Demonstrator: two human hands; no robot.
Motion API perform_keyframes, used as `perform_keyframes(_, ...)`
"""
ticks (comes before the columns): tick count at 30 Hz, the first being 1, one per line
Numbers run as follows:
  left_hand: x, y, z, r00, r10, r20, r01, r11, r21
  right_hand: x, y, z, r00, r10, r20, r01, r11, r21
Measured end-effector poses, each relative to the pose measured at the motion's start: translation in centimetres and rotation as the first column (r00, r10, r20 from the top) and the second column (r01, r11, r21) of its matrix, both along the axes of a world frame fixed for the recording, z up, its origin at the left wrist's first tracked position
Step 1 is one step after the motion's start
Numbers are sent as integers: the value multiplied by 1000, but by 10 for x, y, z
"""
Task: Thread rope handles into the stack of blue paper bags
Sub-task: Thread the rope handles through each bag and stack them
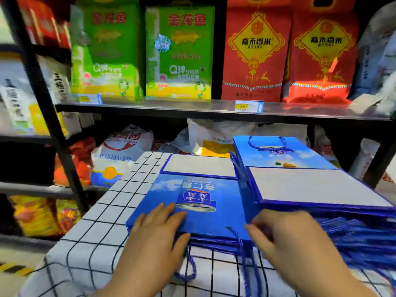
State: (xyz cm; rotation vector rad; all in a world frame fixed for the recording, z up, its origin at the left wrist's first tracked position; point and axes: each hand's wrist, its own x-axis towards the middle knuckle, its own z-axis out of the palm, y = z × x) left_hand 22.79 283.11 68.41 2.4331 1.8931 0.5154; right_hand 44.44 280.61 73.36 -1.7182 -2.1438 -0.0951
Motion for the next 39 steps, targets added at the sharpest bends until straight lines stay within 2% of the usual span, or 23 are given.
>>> perform_keyframes(1,-3,-1,-5,995,56,-80,-56,998,7,-6,-6,-10,998,-54,-44,49,992,-120)
perform_keyframes(3,-5,-2,-15,981,85,-176,-91,996,-23,-18,-12,-23,987,-158,-28,144,949,-281)
perform_keyframes(6,-2,-7,-22,982,60,-181,-68,997,-39,-34,-16,-30,972,-233,41,233,908,-349)
perform_keyframes(8,-2,-11,-28,983,52,-174,-58,998,-28,-36,-17,-32,970,-239,33,233,896,-377)
perform_keyframes(10,-4,-20,-37,986,62,-154,-59,998,25,-34,-15,-30,967,-233,-103,170,890,-422)
perform_keyframes(11,-5,-25,-41,987,76,-139,-70,997,44,-33,-16,-29,943,-232,-238,106,889,-446)
perform_keyframes(13,-8,-39,-44,993,90,-75,-84,993,77,-34,-20,-25,796,-249,-552,-59,875,-481)
perform_keyframes(15,-9,-51,-49,997,62,-46,-57,993,107,-37,-25,-22,604,-266,-751,-197,864,-464)
perform_keyframes(19,-15,-67,-51,999,46,-15,-45,997,61,-50,-31,-18,323,-306,-896,-363,834,-416)
perform_keyframes(22,-16,-69,-40,991,-37,125,23,994,110,-59,-32,-15,245,-296,-923,-376,849,-372)
perform_keyframes(24,-10,-70,-32,968,-98,232,62,986,157,-61,-33,-14,236,-279,-931,-376,857,-352)
perform_keyframes(28,12,-67,-29,954,-139,266,82,973,214,-64,-35,-12,234,-281,-931,-381,854,-354)
perform_keyframes(30,19,-64,-30,940,-154,304,98,977,191,-63,-35,-13,230,-279,-932,-377,858,-350)
perform_keyframes(32,22,-63,-22,896,-145,421,115,989,97,-60,-36,-15,240,-270,-933,-365,865,-344)
perform_keyframes(34,21,-60,-6,768,-87,635,133,991,-26,-55,-38,-17,298,-262,-918,-346,867,-360)
perform_keyframes(36,19,-53,12,540,17,841,185,973,-138,-51,-41,-18,427,-247,-870,-347,844,-409)
perform_keyframes(37,16,-49,19,443,75,893,217,958,-188,-51,-43,-19,501,-228,-835,-360,822,-440)
perform_keyframes(39,11,-40,33,340,135,931,266,935,-233,-55,-46,-21,627,-163,-762,-389,782,-487)
